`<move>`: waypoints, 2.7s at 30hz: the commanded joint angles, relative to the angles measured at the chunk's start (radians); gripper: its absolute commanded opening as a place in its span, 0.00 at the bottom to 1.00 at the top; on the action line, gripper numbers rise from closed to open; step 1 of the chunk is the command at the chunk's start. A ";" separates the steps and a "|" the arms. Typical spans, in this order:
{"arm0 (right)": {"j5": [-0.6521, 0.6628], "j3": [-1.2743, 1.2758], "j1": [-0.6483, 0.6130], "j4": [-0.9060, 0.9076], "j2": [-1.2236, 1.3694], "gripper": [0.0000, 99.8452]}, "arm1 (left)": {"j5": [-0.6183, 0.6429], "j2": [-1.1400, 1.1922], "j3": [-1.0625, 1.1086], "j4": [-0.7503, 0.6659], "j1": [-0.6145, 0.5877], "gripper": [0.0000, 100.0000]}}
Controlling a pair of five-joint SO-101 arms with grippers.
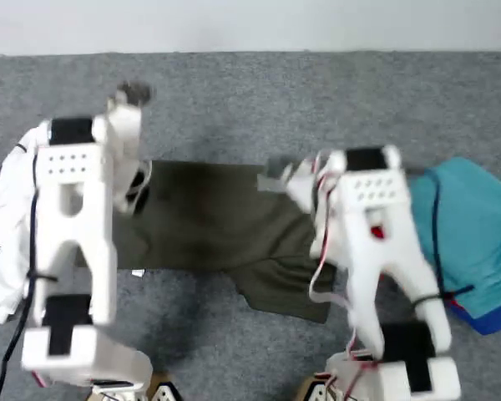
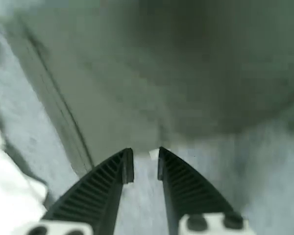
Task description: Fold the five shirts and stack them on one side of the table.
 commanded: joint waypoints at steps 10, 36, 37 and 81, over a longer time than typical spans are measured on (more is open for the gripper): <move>0.095 0.594 -0.174 -0.312 -0.341 0.09 | -0.118 -0.342 0.440 -0.080 -0.097 0.09; -0.015 0.858 -0.165 -0.783 -0.343 0.01 | -0.118 -0.347 0.441 -0.083 -0.097 0.09; -0.017 0.829 -0.165 -0.763 -0.343 0.01 | -0.118 -0.347 0.441 -0.083 -0.097 0.09; -0.302 -0.078 -0.008 -1.079 0.424 0.15 | -0.109 -0.350 0.483 -0.137 -0.104 0.09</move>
